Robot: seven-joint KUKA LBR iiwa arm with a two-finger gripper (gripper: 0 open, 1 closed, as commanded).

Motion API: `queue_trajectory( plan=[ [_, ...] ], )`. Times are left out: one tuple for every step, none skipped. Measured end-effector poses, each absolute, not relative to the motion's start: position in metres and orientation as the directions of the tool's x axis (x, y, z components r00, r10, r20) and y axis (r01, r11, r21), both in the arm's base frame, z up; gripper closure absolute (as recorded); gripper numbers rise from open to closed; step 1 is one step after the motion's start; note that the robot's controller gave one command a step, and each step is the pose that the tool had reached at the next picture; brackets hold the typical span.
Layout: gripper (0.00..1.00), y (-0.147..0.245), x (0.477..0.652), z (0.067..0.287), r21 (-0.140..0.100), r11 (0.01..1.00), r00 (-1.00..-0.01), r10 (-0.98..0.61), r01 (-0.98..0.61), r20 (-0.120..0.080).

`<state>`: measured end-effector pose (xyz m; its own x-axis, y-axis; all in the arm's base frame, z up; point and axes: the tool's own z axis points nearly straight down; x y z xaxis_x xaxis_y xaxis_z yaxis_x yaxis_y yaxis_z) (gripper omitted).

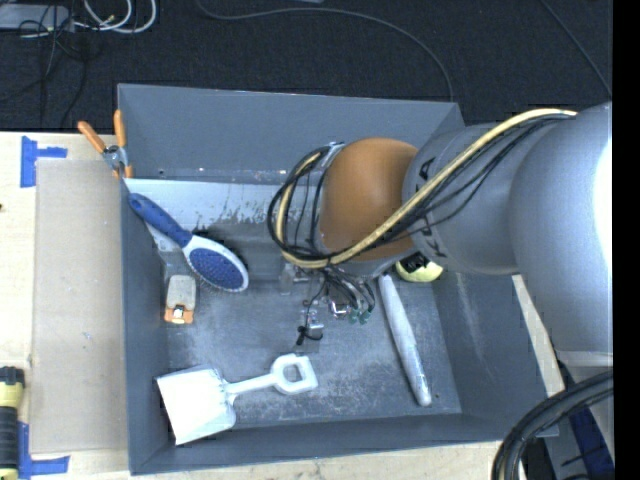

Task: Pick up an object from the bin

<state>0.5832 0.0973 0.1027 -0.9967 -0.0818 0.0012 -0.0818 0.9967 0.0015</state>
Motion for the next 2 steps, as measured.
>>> queue_trajectory(
  plan=[
    [0.00,0.119,0.574,0.094,0.001,0.978,-0.978,-0.208,-0.208,0.003],
    [0.00,0.115,0.564,0.095,0.003,0.908,-0.908,-0.419,-0.419,0.004]
  ],
)
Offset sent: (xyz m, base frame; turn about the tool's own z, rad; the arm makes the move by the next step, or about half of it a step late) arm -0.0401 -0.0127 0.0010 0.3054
